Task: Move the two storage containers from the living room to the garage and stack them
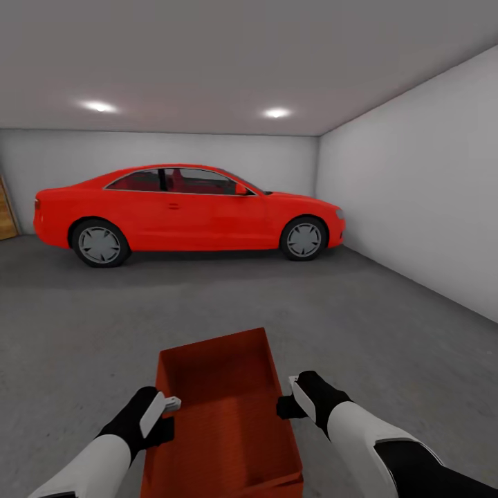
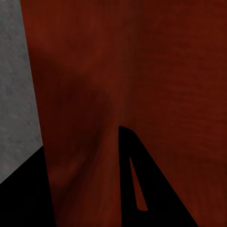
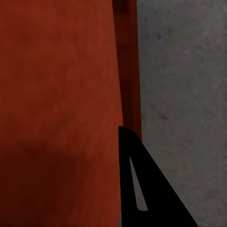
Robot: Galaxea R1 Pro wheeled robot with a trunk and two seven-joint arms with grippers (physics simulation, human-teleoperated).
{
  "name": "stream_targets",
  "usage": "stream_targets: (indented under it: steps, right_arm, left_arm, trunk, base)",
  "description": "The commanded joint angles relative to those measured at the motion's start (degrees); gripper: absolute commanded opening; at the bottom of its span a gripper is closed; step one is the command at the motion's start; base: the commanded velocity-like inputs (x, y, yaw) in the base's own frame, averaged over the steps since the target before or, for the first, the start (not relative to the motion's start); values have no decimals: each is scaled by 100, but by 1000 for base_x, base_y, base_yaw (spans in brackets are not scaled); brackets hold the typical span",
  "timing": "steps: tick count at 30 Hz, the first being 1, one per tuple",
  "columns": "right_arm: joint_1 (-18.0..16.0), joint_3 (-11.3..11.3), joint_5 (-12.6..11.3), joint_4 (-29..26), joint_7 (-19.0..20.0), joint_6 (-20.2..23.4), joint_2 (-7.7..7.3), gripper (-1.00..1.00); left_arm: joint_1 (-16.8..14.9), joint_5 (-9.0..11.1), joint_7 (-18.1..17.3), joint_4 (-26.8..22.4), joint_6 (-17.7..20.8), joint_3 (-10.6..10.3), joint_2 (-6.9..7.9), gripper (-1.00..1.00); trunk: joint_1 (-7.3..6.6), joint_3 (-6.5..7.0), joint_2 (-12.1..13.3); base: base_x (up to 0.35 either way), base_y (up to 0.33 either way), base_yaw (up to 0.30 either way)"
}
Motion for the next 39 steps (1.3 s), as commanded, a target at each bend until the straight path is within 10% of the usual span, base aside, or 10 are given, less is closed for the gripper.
stream_targets:
  steps: [1,39]
  right_arm:
    - [0,28,91,-9,-21,37,2,-100]
    - [27,28,91,-9,-21,37,2,-100]
  left_arm:
    - [-5,322,49,-10,-44,29,-2,-100]
    - [-4,303,49,-1,-43,30,-16,-100]
  trunk:
    - [-1,-6,-3]
    - [196,-168,-364]
  base:
    - [0,0,0]
    - [56,0,0]
